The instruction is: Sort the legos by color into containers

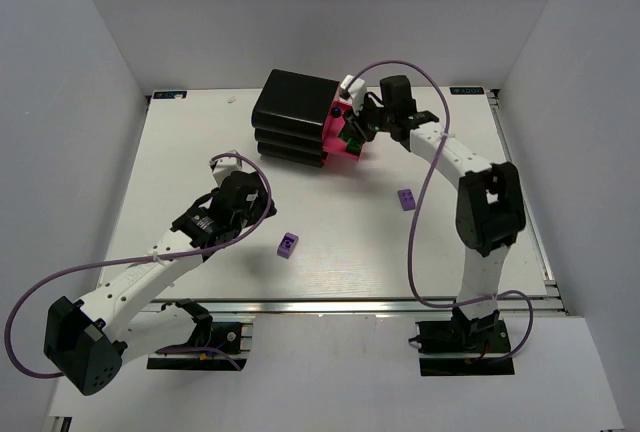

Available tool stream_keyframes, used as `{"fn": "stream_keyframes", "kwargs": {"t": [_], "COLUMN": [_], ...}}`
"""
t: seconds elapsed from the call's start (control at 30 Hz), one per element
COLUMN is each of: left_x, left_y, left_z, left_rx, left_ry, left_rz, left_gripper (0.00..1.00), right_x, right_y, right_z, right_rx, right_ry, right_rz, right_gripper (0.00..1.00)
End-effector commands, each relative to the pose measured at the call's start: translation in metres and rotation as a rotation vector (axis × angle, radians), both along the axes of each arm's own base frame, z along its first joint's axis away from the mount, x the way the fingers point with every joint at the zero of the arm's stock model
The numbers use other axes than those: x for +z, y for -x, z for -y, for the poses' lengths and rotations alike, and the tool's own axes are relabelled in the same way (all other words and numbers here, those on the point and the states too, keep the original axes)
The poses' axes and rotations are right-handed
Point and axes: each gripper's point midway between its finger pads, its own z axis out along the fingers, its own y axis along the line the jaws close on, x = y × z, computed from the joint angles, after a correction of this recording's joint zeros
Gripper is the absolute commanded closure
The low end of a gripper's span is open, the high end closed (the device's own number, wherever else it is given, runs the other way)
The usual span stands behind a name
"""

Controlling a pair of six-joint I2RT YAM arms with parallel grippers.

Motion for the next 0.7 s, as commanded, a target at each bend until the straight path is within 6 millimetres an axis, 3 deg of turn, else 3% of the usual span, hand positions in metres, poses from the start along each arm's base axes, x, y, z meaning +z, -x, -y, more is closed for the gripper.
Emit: {"fn": "stream_keyframes", "kwargs": {"t": [0.0, 0.17, 0.33, 0.4, 0.47, 0.53, 0.57, 0.67], "left_x": [0.015, 0.015, 0.014, 0.014, 0.013, 0.012, 0.011, 0.011], "left_y": [-0.003, -0.004, -0.007, -0.008, -0.010, -0.010, -0.011, -0.012], "left_z": [0.000, 0.000, 0.003, 0.004, 0.005, 0.006, 0.006, 0.007], "left_rx": [0.004, 0.010, 0.004, 0.000, -0.006, -0.009, -0.012, -0.016], "left_ry": [0.015, 0.016, 0.009, 0.006, -0.001, -0.001, -0.005, -0.007], "left_rz": [0.035, 0.038, 0.032, 0.032, 0.030, 0.027, 0.028, 0.026], "left_gripper": [0.29, 0.29, 0.29, 0.29, 0.29, 0.29, 0.28, 0.28], "right_x": [0.026, 0.023, 0.029, 0.032, 0.030, 0.032, 0.027, 0.018], "right_y": [-0.037, -0.052, -0.042, -0.034, -0.025, -0.016, -0.009, 0.007], "right_z": [0.000, -0.003, 0.006, 0.007, 0.015, 0.018, 0.020, 0.023], "right_rx": [-0.096, -0.105, -0.086, -0.052, -0.019, 0.056, 0.084, 0.188], "right_ry": [-0.034, -0.033, -0.042, -0.045, -0.018, -0.006, 0.007, 0.031], "right_rz": [0.064, 0.063, 0.056, 0.049, 0.040, 0.058, 0.041, 0.015], "right_gripper": [0.87, 0.43, 0.36, 0.38, 0.46, 0.56, 0.67, 0.84]}}
